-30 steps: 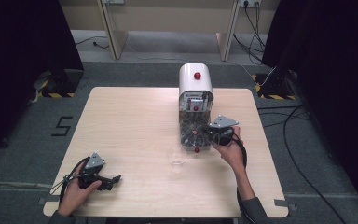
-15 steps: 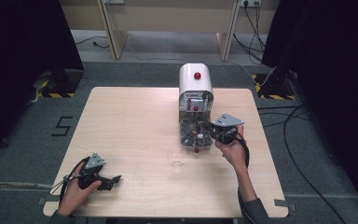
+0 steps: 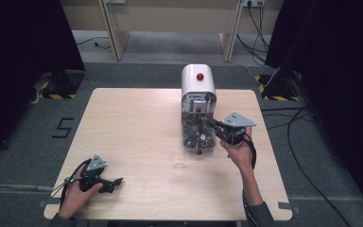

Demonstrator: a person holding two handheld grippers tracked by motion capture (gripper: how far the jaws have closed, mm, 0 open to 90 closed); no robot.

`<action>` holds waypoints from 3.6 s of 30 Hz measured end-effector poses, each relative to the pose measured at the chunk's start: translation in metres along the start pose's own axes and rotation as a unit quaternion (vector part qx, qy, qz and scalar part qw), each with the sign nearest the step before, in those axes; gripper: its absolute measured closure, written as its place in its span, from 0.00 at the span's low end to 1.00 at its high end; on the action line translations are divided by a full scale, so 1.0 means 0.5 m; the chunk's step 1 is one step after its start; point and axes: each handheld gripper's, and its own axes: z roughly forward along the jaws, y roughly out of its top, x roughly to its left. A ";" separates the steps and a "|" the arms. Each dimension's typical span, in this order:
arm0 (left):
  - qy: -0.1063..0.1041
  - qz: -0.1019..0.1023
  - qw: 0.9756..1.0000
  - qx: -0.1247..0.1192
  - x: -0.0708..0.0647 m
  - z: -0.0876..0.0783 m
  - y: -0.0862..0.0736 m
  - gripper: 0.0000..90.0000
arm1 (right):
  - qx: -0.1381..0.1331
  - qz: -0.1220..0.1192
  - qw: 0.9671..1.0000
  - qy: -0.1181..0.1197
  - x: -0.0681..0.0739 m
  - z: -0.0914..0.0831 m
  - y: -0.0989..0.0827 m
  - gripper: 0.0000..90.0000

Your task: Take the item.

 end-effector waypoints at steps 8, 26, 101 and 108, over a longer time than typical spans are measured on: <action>0.000 0.000 1.000 0.000 0.000 0.000 0.000 0.00 | -0.027 0.007 1.000 0.004 0.006 -0.015 0.016 0.99; 0.000 0.000 1.000 0.000 0.000 0.000 0.000 0.00 | -0.058 0.002 0.998 0.015 0.019 -0.044 0.043 0.99; 0.000 0.000 1.000 0.000 0.000 0.000 0.000 0.00 | -0.030 -0.041 0.987 0.151 0.169 -0.039 0.051 1.00; 0.000 0.000 1.000 0.000 0.000 0.000 0.000 0.00 | -0.010 -0.038 0.987 0.157 0.175 -0.026 0.034 1.00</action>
